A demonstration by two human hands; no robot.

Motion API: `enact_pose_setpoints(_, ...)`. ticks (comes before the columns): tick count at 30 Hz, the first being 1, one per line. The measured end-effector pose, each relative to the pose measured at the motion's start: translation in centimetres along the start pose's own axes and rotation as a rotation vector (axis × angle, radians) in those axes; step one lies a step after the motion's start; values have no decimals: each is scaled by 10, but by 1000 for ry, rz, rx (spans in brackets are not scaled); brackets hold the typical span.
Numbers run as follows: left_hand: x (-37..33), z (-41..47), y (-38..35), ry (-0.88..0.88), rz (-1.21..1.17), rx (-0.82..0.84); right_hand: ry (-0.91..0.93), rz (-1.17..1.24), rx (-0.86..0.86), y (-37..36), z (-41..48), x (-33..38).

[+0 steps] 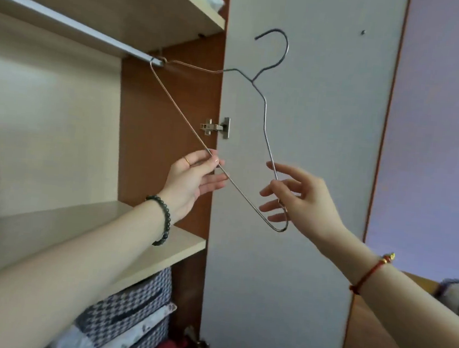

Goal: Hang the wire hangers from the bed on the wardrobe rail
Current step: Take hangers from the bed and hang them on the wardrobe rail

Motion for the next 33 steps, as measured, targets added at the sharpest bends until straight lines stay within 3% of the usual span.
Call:
enact_pose_setpoints(8,-72,13,117,-89,10,-296,154,29,217,-128,58,37)
enact_pose_setpoints(18,-163,14,232,-201,8,-526,214,309,437,-266,106,107)
enact_pose_setpoints(25,-226,25,288,-298,-36,-630,214,489,477,-345,137,165)
enact_pose_setpoints(33,-261,47,313,-313,-74,-656,269,393,450,-397,167,217)
Point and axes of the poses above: each hand's wrist, its own z-axis towards the middle knuckle, its own y-axis out of the back of the hand, x = y × z, the point moved 1 cm from there along z, towards the middle knuckle, and after that the axes turned 2 degrees about y, right-handed, at the moved point
